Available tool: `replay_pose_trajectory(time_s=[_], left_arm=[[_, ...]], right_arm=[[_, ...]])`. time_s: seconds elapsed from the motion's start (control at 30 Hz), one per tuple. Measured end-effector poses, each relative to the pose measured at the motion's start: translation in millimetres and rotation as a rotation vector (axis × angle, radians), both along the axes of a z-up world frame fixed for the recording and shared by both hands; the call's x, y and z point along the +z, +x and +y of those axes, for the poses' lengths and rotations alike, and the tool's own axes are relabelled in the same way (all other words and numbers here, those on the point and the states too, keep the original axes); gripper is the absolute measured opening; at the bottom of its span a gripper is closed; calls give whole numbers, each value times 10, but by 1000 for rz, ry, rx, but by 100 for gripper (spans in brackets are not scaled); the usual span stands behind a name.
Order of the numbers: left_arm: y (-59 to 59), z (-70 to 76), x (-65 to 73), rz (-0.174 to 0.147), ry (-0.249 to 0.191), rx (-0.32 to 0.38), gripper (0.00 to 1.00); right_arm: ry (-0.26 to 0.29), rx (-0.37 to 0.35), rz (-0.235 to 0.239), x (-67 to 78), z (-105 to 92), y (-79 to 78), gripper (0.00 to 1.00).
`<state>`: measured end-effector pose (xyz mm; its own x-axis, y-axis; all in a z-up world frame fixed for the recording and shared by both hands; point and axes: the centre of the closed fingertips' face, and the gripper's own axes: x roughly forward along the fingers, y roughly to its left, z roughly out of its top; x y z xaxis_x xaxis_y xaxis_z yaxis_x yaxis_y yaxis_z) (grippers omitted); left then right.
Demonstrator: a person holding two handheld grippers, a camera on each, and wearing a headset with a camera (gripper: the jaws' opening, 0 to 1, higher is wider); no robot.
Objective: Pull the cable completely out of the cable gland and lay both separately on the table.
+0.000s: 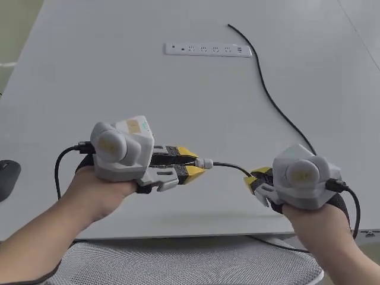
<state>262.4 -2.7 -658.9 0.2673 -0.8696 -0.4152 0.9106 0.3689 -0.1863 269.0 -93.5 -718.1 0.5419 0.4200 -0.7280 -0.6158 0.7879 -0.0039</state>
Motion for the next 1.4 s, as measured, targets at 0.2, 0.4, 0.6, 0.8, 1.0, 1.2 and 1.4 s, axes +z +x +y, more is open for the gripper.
replay_pose_trajectory(time_s=[0.2,0.4,0.6,0.8,1.0,1.2,1.4], left_arm=[[2,-13,-8,4,1,-1,15],[1,-6,-14,10,4,0,15],[15,0,-10,9,7,4,15],[12,-7,-27,14,13,5,15],[17,-11,-17,12,12,8,15],[14,-20,-33,13,18,10,15],[14,-29,-43,6,22,5,15]], right_arm=[[5,96,-83,338,151,2,18],[-60,220,-150,477,418,4,17],[-106,303,-181,501,605,9,15],[-128,349,-191,494,688,42,13],[-126,374,-181,454,732,42,11],[-142,402,-180,387,762,16,5],[-134,395,-181,374,750,14,3]])
